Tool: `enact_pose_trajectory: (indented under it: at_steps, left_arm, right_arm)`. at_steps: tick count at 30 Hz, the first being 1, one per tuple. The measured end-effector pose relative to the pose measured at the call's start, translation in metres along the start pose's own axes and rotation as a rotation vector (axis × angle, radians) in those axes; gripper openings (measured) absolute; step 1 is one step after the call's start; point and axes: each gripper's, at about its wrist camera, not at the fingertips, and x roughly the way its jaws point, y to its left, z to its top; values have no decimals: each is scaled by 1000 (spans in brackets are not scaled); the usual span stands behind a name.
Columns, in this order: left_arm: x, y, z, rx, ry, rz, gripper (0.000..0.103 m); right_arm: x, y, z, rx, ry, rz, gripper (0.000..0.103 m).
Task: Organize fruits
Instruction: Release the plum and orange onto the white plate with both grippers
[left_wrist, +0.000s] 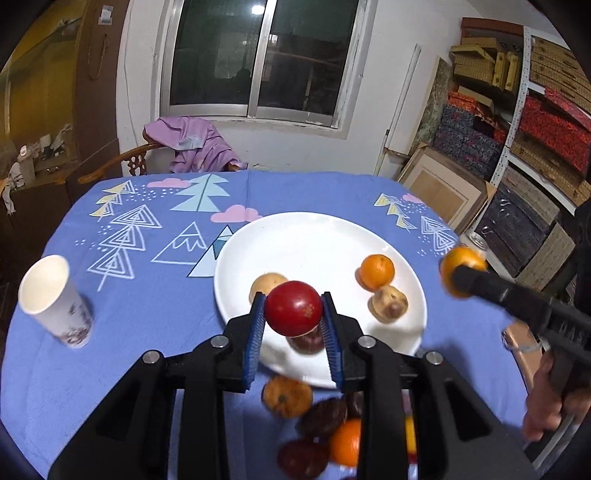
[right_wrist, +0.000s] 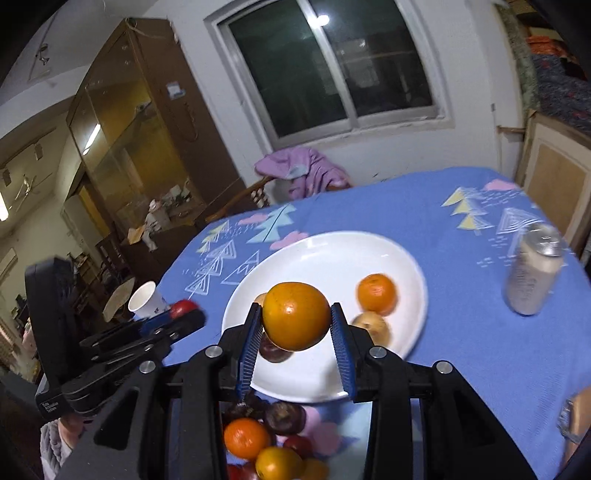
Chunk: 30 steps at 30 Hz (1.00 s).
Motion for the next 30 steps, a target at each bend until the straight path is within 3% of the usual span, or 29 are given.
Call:
enact_pose_trajectory:
  at_steps: [6, 13, 16, 18, 20, 22, 27, 30]
  left_arm:
    - [75, 9, 32, 10, 92, 48, 29]
    - [144, 22, 46, -7, 191, 73, 29]
    - [155, 27, 43, -20, 210, 81, 29]
    - [152, 30, 41, -36, 207, 76, 30]
    - [143, 31, 40, -47, 194, 65, 40]
    - [129, 30, 40, -44, 168, 77, 58]
    - [74, 33, 31, -39, 116, 80, 59]
    - [36, 39, 14, -38, 76, 100, 69]
  right_arm:
    - [64, 8, -12, -101, 125, -38, 38]
    - [90, 2, -16, -145, 168, -100, 38]
    - [95, 0, -19, -167, 183, -127, 38]
    - [92, -1, -17, -152, 175, -124, 40]
    - [82, 2, -13, -149, 145, -117, 41]
    - [69, 6, -9, -149, 122, -104, 46]
    - [27, 21, -6, -175, 58, -92, 52]
    - [0, 24, -15, -174, 18, -101, 59]
